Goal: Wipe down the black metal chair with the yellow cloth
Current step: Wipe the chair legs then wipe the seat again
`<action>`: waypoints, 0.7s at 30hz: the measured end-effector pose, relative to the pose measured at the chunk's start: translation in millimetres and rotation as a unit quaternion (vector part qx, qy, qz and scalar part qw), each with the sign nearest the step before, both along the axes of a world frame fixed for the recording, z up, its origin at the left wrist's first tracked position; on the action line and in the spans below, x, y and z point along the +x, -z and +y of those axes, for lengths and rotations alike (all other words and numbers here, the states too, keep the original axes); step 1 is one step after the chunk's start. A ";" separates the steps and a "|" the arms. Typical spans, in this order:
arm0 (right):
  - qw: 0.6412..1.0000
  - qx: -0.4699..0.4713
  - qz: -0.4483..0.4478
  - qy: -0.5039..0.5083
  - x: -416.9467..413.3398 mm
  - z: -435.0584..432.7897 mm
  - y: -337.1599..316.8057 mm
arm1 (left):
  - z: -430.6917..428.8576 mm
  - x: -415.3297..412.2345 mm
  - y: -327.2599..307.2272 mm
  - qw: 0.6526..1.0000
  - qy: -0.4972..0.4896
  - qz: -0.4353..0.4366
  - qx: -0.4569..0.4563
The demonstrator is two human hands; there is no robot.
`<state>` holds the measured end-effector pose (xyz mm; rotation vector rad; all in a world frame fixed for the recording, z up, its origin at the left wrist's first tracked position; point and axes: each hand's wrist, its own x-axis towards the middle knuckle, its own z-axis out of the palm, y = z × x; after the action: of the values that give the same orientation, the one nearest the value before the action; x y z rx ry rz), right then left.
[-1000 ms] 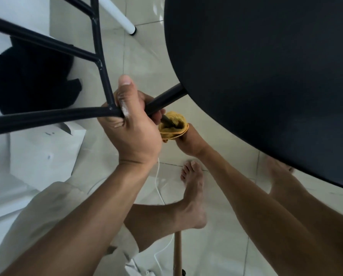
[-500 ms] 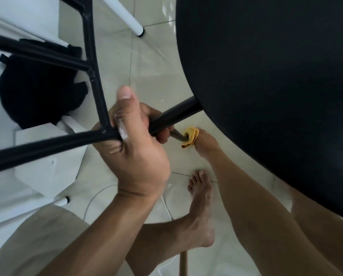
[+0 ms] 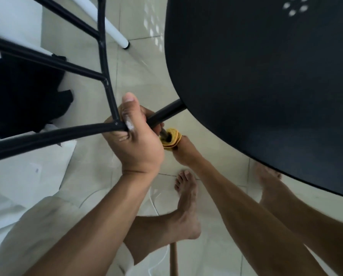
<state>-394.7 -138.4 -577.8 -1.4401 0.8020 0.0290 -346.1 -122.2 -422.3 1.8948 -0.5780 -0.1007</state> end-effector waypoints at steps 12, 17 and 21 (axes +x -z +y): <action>0.994 -0.016 -0.024 0.105 -11.0 3.6 -94.9 | -3.7 -6.2 -7.6 0.996 -0.069 0.052 0.030; 0.981 0.045 -0.103 0.161 -42.8 -0.5 -134.2 | -6.0 -12.8 -20.6 0.986 -0.103 0.121 0.060; 0.973 -0.038 -0.159 0.163 -82.3 0.6 -177.5 | -0.1 -17.1 -33.4 0.976 -0.089 0.166 0.104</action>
<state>-477.0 -137.7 -400.3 -1.3240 0.7676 -0.4766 -363.2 -122.3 -388.9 2.0651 -0.1730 -0.3662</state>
